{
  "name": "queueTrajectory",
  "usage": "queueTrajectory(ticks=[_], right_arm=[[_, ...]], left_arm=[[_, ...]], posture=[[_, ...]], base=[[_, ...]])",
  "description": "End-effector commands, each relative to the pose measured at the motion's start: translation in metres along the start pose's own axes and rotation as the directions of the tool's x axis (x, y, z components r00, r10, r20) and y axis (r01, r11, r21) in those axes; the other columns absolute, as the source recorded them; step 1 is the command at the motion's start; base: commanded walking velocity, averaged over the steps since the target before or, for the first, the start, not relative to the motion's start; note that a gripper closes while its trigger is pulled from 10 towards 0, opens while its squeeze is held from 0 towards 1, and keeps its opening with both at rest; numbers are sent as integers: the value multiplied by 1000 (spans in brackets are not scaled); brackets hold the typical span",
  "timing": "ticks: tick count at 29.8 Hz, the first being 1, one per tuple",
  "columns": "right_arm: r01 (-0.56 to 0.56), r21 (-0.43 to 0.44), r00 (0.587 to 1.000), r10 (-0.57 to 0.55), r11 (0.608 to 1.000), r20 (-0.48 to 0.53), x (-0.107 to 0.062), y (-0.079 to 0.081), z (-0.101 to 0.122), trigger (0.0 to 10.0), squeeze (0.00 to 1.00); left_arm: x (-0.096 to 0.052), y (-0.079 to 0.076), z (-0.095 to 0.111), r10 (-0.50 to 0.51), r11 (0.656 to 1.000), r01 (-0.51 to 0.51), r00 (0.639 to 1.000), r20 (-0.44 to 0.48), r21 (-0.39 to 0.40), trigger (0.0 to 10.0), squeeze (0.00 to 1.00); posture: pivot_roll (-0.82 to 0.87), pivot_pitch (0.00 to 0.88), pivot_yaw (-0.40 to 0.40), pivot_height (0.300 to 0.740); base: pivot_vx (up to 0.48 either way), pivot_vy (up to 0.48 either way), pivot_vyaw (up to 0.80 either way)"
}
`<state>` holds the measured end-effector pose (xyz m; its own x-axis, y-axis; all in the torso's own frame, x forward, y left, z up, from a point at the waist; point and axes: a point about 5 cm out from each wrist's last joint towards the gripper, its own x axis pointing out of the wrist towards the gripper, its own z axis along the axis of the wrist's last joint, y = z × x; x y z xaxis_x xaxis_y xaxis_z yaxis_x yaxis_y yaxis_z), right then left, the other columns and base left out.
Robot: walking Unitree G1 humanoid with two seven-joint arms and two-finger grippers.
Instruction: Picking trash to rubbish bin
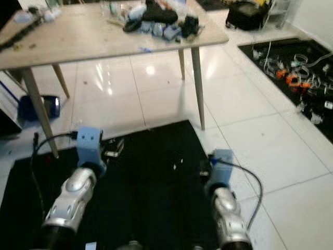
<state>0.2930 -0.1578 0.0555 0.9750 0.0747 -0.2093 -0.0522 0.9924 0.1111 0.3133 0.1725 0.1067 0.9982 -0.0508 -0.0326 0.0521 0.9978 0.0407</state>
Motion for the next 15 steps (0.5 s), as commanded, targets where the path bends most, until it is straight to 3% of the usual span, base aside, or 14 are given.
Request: queueTrajectory(ticks=[1, 15], right_arm=[[17, -2, 1000, -17, 1000, -24, -2, -6, -6, 10000, 0], [28, 11, 1000, -28, 1000, -9, -3, -5, -3, 10000, 0]], left_arm=[[-3, 3, -7, 6, 1000, -6, 1000, -27, 12, 10000, 0], [-3, 4, -6, 5, 1000, -4, 1000, -24, 15, 10000, 0]], posture=[[25, 162, 53, 740], [27, 165, 54, 740]], base=[[322, 0, 0], [323, 0, 0]])
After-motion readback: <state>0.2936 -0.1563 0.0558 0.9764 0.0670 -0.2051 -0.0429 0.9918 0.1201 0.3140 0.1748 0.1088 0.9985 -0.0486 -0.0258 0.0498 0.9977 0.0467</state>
